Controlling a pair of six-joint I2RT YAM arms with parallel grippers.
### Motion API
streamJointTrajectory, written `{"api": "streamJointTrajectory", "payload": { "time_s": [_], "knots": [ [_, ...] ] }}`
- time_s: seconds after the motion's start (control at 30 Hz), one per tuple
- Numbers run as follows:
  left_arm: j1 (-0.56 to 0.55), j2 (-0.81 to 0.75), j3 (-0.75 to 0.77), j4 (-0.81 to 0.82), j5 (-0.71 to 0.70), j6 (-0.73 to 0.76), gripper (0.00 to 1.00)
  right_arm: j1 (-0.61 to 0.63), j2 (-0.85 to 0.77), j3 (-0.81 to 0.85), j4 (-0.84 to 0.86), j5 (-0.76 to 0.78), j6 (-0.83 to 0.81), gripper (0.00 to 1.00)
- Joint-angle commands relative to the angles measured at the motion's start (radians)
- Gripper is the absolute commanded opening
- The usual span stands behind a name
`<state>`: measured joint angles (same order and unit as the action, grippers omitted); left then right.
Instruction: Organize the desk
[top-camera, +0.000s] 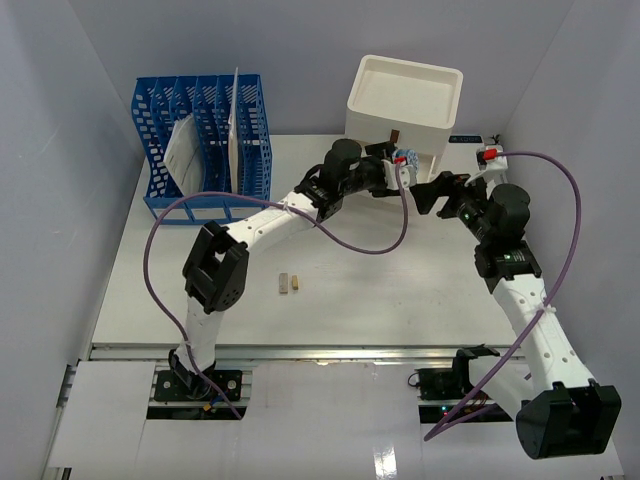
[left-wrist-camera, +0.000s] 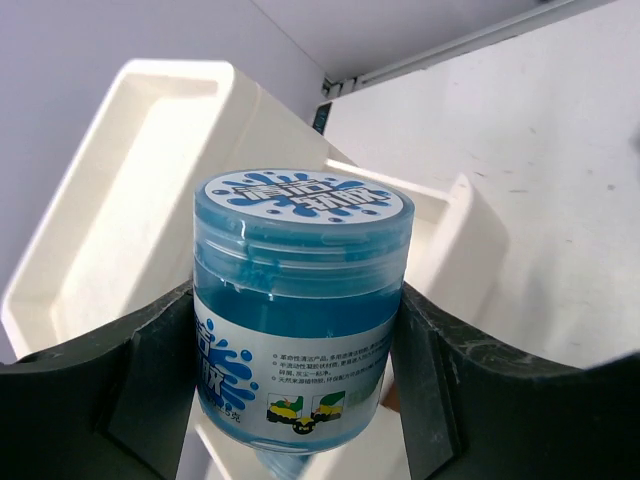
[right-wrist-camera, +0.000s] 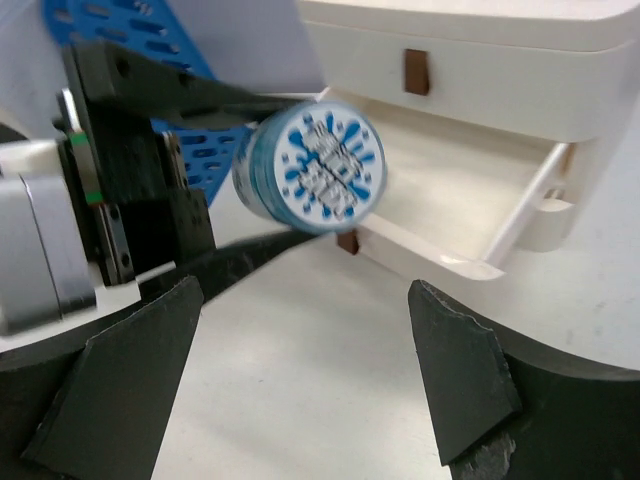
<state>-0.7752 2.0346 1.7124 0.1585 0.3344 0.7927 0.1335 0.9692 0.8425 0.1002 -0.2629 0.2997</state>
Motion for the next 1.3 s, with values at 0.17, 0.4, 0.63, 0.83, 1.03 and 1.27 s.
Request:
{"api": "streamJointTrajectory", "payload": {
  "time_s": [0.17, 0.4, 0.63, 0.83, 1.03, 1.27],
  "knots": [
    [0.001, 0.188, 0.332, -0.189, 0.014, 0.198, 0.01, -0.056, -0.069, -0.055, -0.012, 0.122, -0.080, 0.90],
    [-0.002, 0.230, 0.352, -0.192, -0.028, 0.262, 0.29, -0.085, -0.075, -0.065, -0.009, 0.123, -0.083, 0.90],
    [-0.022, 0.221, 0.313, -0.110, -0.076, 0.278, 0.98, -0.101, -0.071, -0.074, -0.004, 0.096, -0.079, 0.90],
    [-0.032, 0.208, 0.322, -0.066, -0.099, 0.260, 0.98, -0.121, -0.072, -0.085, 0.007, 0.065, -0.087, 0.90],
    [-0.032, 0.042, 0.155, 0.134, -0.203, 0.142, 0.98, -0.152, -0.072, -0.096, 0.020, -0.153, -0.230, 0.90],
    [-0.030, -0.380, -0.390, 0.375, -0.485, -0.225, 0.98, -0.152, -0.014, -0.109, -0.006, -0.613, -0.544, 0.93]
  ]
}}
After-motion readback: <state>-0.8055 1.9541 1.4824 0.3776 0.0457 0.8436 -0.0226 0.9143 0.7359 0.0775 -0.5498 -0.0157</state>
